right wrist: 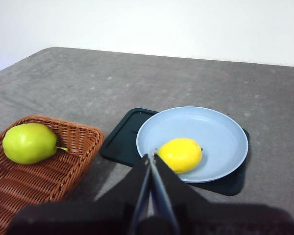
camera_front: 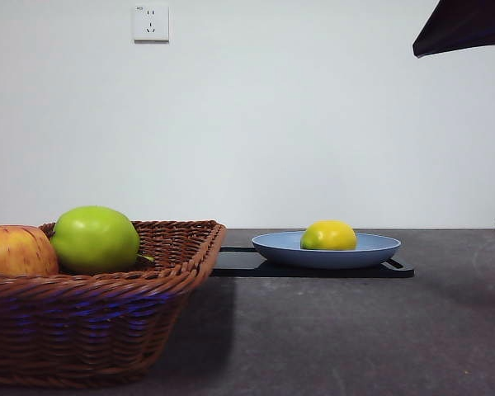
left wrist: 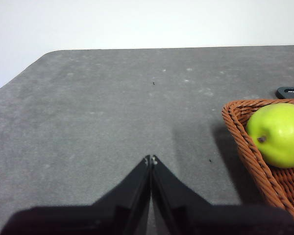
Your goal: Take the lemon from the basket,put the lemon in the plate,hand out the plate
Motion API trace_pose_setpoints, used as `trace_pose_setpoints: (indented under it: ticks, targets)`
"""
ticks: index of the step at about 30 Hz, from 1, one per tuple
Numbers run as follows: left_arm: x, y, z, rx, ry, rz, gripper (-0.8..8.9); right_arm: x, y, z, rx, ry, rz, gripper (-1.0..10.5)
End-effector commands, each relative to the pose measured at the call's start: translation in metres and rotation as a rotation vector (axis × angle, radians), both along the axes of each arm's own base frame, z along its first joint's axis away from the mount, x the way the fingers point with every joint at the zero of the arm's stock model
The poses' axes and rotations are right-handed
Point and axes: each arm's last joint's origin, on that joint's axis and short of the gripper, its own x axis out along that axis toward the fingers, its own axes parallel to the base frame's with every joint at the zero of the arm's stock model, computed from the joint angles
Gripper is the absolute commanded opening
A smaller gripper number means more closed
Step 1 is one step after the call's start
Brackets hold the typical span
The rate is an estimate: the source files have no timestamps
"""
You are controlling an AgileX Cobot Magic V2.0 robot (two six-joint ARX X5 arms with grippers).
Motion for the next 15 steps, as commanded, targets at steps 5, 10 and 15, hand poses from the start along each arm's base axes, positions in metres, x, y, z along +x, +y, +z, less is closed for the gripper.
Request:
trace_pose_setpoints:
  ticks: [5,10,15]
  targets:
    - [0.001,0.000,-0.003,-0.005,-0.003,0.005,0.08,-0.001,-0.002,0.007,-0.088,-0.075,-0.016,0.0]
    - [0.001,0.000,-0.003,-0.005,-0.003,0.005,0.08,-0.012,-0.030,0.010,-0.096,-0.103,-0.105,0.0]
    - [0.001,0.000,-0.003,-0.005,-0.003,0.006,0.08,-0.018,-0.062,-0.005,-0.021,-0.136,-0.162,0.0]
